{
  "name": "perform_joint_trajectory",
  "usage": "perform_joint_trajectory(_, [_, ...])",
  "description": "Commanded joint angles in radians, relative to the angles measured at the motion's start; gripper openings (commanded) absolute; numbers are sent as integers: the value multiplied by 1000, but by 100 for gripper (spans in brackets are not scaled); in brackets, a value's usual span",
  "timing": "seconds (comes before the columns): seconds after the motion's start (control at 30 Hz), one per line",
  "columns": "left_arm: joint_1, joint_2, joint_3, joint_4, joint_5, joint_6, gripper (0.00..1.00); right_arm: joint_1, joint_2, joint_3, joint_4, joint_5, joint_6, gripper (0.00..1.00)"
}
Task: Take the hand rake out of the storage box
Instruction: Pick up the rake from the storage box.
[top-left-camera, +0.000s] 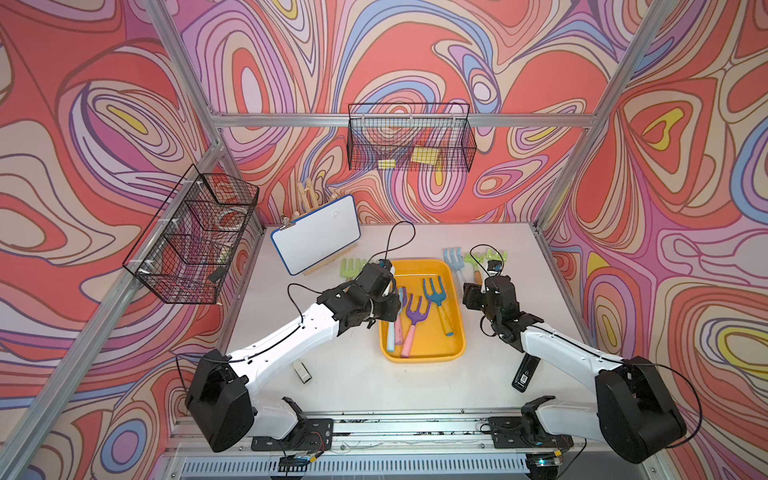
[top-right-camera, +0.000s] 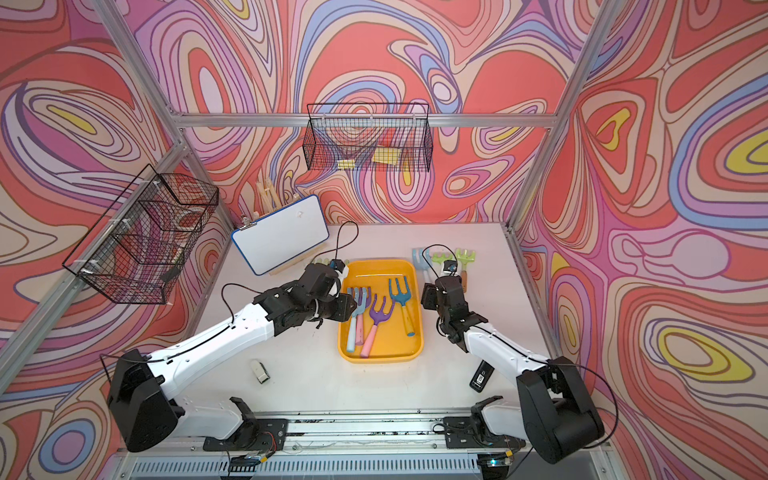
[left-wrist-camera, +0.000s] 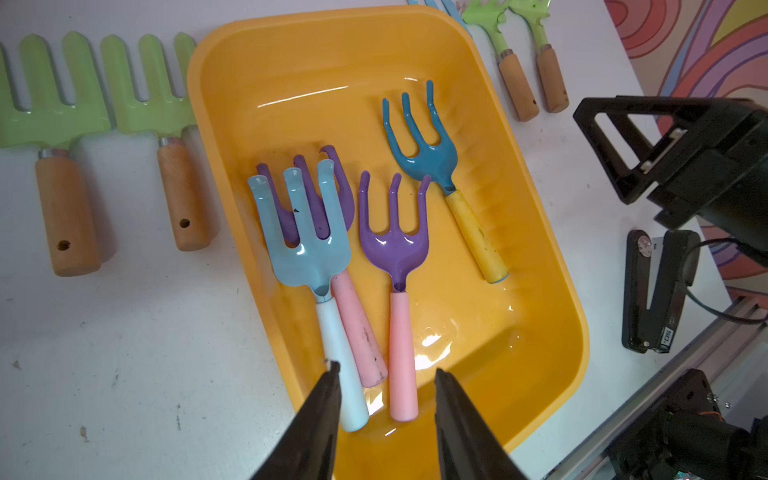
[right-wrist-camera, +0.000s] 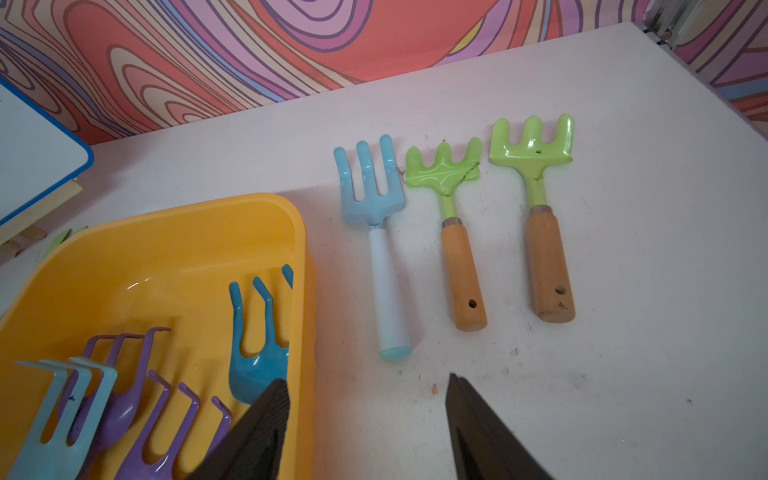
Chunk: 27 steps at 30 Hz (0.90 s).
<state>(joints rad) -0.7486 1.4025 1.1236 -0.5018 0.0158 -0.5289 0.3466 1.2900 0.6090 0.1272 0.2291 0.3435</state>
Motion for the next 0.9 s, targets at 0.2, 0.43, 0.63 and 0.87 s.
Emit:
perform_joint_trajectory(0.2, [-64,153,58,-84,-127,-79,38,2,-23,-17,19,23,15,62])
perform_joint_trajectory(0.43, [-77,258,97,-107,-170,-82,40,3,-19,-13,17,25,17,61])
perform_joint_trajectory(0.63, [-79,324,118,-124,-206,-91,41,2,-15,-12,16,25,16,60])
perform_joint_trajectory(0.87, [-81,379,129,-130,-225,-98,49,2,-13,-11,16,24,18,59])
